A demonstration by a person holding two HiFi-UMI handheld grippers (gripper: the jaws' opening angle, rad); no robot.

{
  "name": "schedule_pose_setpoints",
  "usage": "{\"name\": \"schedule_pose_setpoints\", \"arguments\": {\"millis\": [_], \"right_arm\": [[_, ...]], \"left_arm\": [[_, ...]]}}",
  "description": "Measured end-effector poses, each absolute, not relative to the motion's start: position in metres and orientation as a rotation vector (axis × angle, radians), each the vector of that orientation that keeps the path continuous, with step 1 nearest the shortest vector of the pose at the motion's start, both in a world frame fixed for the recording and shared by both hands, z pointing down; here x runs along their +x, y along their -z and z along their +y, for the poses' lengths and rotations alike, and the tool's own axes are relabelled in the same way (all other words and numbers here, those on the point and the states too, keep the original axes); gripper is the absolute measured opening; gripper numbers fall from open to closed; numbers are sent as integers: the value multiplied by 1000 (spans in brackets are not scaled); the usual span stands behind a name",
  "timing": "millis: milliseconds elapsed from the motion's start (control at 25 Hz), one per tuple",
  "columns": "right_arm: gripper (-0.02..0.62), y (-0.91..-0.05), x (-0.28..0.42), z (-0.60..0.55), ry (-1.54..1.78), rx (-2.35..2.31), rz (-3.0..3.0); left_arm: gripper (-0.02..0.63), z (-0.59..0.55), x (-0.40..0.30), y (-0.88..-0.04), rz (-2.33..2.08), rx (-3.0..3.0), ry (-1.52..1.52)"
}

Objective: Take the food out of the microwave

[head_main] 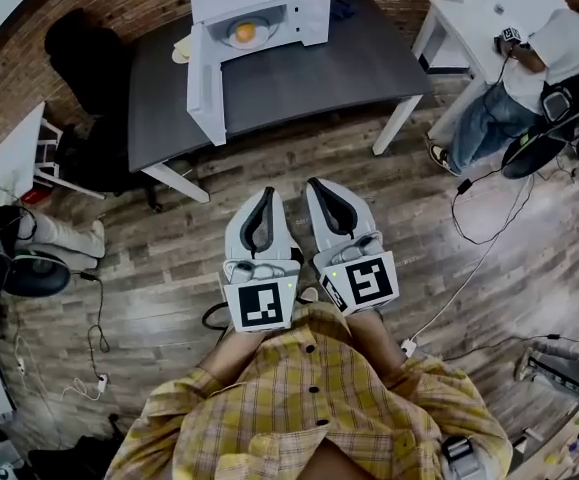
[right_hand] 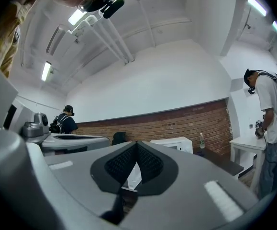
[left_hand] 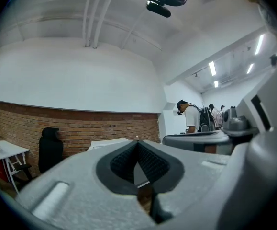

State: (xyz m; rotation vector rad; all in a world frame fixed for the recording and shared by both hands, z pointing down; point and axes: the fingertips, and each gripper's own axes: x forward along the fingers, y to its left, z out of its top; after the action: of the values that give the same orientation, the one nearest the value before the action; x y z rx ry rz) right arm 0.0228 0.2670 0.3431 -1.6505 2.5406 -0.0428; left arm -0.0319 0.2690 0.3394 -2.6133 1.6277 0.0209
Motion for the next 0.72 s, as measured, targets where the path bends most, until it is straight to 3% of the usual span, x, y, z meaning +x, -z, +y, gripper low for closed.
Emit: {"name": "schedule_pose_setpoints", "arguments": {"millis": [720], "right_arm": [[3, -335, 4, 43, 42, -1615, 2641]], "left_arm": [[-2, 42, -48, -335, 1729, -2612, -42]]}}
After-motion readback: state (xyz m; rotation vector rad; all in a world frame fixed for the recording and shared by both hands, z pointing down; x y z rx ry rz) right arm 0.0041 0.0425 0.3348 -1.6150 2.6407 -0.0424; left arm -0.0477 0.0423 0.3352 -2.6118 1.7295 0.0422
